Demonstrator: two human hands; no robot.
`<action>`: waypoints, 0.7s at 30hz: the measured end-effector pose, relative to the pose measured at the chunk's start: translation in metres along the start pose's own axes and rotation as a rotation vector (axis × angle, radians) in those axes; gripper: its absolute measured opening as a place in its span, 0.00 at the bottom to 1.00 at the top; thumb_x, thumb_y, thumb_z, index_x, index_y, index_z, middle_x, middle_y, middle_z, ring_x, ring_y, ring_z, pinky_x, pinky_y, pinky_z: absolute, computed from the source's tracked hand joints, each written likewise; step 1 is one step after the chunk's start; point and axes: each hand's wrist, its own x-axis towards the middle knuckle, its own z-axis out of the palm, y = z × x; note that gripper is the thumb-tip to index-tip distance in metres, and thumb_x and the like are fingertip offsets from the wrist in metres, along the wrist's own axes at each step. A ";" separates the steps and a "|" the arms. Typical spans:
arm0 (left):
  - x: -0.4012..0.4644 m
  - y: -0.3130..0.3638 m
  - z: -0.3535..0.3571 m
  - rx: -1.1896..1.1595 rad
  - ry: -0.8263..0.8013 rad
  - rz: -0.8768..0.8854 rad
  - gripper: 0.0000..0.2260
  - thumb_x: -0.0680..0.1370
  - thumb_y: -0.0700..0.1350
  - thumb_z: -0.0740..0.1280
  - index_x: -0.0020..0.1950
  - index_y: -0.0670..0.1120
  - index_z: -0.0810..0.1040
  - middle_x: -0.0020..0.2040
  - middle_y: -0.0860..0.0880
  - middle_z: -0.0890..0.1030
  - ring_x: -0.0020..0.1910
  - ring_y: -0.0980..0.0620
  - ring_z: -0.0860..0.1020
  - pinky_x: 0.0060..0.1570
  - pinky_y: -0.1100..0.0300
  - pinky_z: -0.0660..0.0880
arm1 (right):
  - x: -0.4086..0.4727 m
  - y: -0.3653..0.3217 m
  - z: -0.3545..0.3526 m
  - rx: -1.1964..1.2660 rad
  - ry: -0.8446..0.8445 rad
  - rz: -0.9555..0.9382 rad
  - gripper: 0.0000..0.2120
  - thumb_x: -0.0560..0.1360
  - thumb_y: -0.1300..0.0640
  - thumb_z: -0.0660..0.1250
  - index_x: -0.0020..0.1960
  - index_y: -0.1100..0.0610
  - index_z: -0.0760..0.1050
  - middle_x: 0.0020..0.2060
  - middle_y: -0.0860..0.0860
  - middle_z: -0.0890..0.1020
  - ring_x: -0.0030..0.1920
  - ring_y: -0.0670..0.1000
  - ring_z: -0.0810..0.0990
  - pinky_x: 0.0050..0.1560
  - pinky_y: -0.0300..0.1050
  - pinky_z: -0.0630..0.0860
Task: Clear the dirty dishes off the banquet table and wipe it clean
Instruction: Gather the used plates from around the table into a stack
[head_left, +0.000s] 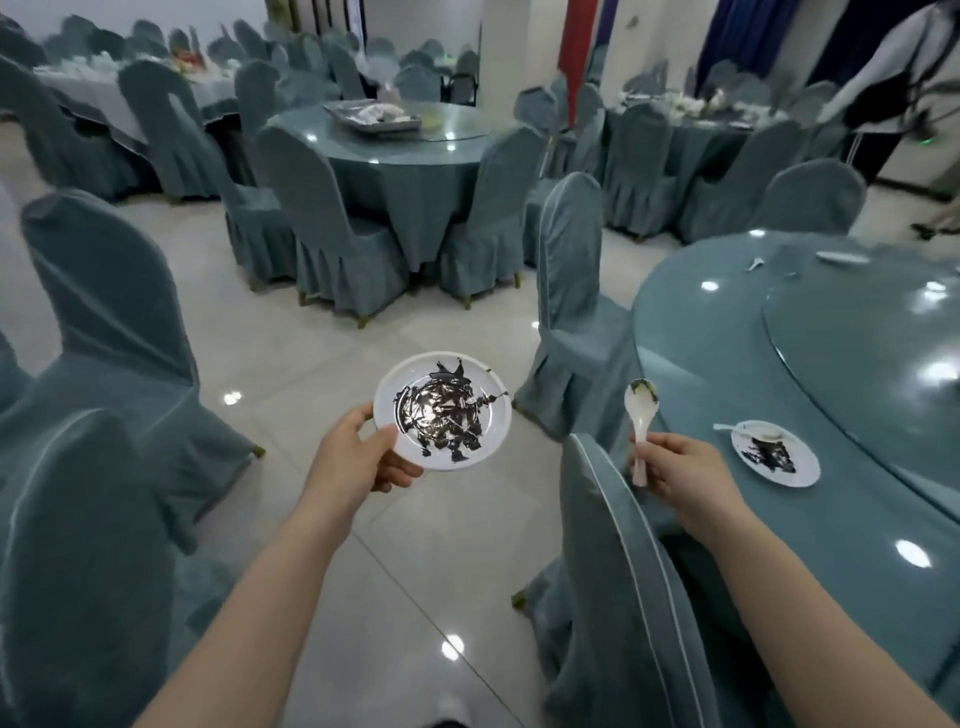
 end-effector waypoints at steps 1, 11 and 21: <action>0.021 0.003 0.002 0.007 -0.016 -0.001 0.10 0.80 0.39 0.58 0.55 0.54 0.71 0.31 0.41 0.83 0.23 0.52 0.77 0.27 0.61 0.69 | 0.016 -0.002 0.005 0.005 0.026 0.000 0.07 0.74 0.63 0.67 0.41 0.55 0.82 0.35 0.54 0.84 0.36 0.50 0.79 0.41 0.44 0.75; 0.220 0.047 0.052 0.086 -0.249 0.008 0.12 0.78 0.39 0.58 0.56 0.53 0.74 0.34 0.39 0.83 0.25 0.52 0.77 0.27 0.60 0.70 | 0.150 -0.027 0.034 0.032 0.208 0.102 0.07 0.74 0.68 0.66 0.45 0.59 0.80 0.35 0.55 0.82 0.31 0.49 0.78 0.31 0.38 0.74; 0.393 0.075 0.151 0.154 -0.626 -0.011 0.13 0.80 0.39 0.58 0.62 0.49 0.72 0.32 0.39 0.83 0.23 0.52 0.76 0.26 0.61 0.71 | 0.214 -0.018 0.018 -0.012 0.661 0.311 0.09 0.73 0.68 0.64 0.51 0.60 0.77 0.39 0.57 0.83 0.35 0.51 0.79 0.36 0.44 0.73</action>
